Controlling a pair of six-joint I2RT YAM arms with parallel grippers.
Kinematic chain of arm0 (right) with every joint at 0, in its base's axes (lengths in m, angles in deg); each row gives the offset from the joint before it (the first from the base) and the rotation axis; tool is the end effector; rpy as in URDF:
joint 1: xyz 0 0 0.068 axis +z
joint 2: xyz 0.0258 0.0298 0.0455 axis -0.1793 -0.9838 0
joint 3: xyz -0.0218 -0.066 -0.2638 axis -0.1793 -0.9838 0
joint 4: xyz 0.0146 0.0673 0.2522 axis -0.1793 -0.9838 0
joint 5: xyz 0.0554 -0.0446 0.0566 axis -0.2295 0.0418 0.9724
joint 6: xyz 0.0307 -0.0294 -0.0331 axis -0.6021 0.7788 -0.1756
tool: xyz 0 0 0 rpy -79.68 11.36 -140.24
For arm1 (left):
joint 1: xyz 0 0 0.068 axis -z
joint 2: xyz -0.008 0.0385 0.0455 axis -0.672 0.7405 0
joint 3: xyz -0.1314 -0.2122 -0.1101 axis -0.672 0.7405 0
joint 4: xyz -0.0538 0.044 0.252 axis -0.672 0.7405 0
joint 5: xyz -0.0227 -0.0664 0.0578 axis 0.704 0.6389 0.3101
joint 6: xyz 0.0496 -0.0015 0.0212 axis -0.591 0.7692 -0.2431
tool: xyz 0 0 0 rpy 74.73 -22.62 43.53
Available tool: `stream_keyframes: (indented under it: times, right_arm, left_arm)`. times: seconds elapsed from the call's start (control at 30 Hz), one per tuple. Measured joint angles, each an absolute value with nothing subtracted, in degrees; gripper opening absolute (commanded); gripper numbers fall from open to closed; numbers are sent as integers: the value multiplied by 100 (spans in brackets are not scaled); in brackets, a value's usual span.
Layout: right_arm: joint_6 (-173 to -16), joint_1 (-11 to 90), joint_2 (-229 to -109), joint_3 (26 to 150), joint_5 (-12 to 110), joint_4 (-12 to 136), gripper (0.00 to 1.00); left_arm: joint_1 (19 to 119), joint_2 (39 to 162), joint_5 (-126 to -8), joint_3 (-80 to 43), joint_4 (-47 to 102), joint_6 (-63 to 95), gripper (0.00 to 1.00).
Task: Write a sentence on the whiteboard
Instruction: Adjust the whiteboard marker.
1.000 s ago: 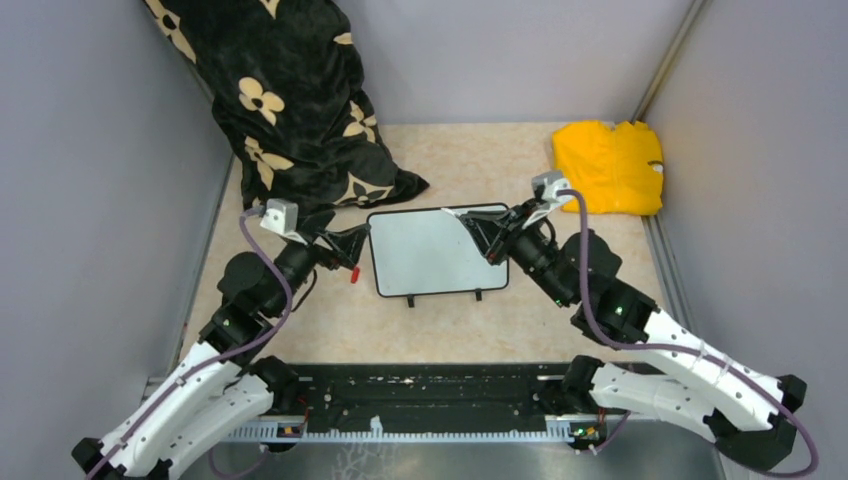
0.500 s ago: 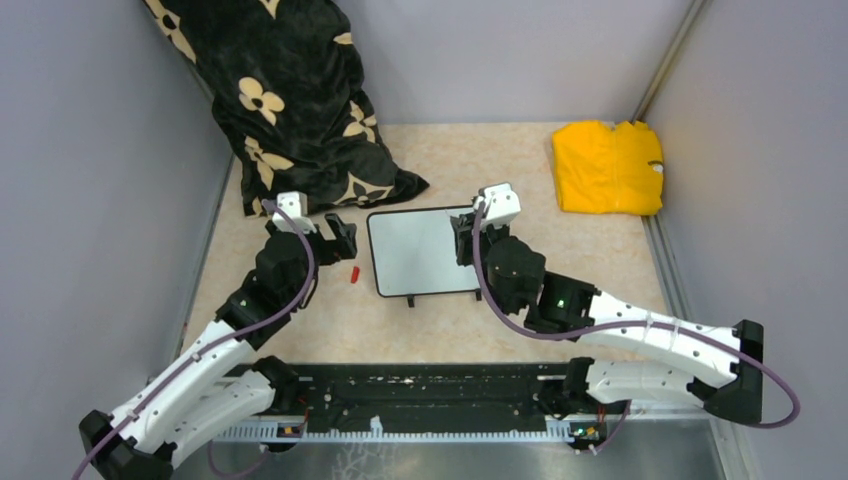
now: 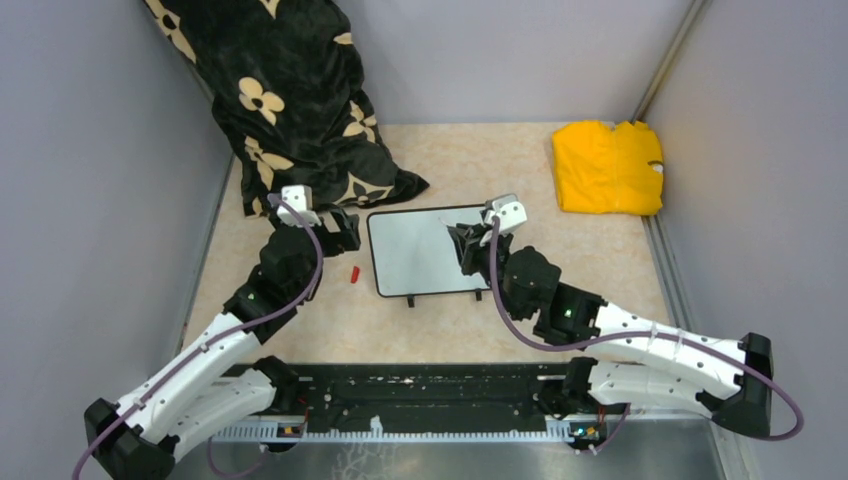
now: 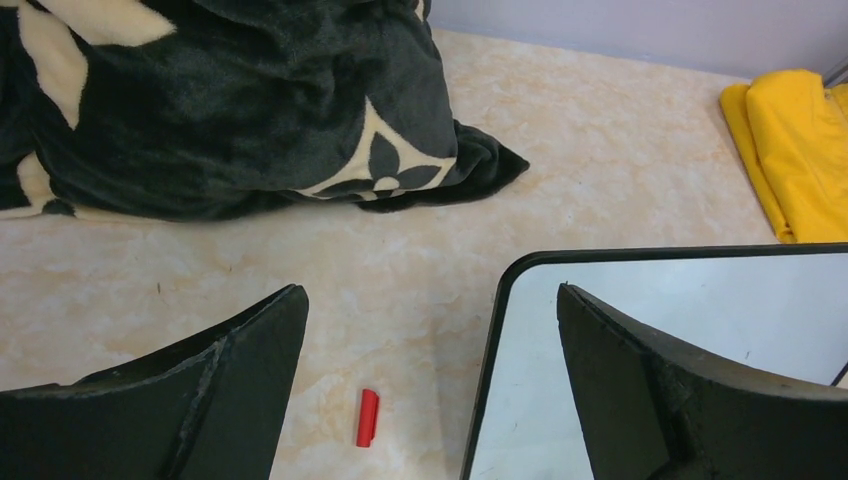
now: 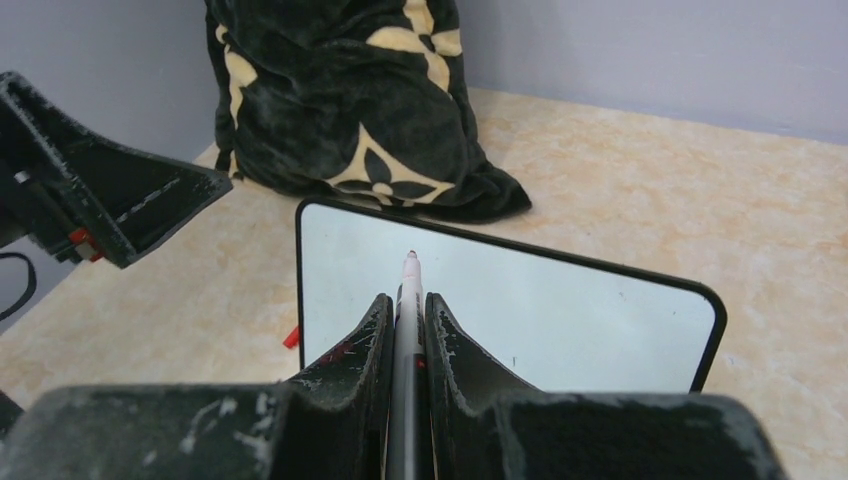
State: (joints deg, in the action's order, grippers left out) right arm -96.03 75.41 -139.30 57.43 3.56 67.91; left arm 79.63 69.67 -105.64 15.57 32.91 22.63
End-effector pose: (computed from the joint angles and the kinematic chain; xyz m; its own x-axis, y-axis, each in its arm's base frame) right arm 0.1071 0.1790 0.3523 -0.0724 0.1253 -0.9895 -0.4556 0.8784 0.1445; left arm 0.1592 -0.0992 0.3130 -0.1715 -0.2026 -0.9641 0.0783 0.9727 -0.2184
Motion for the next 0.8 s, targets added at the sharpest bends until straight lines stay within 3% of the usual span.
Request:
stream_keyframes:
  times: [0.3,0.8]
  right_arm:
    - [-9660,7703,-13871,5249,645,6944,0]
    - [-10053,7736,-13570,4620,1810,7478,0]
  left_arm:
    - [7461,7896,-10123,963,3505,2136,99]
    - [6680,7446,-6213,2036,3418,2466,99]
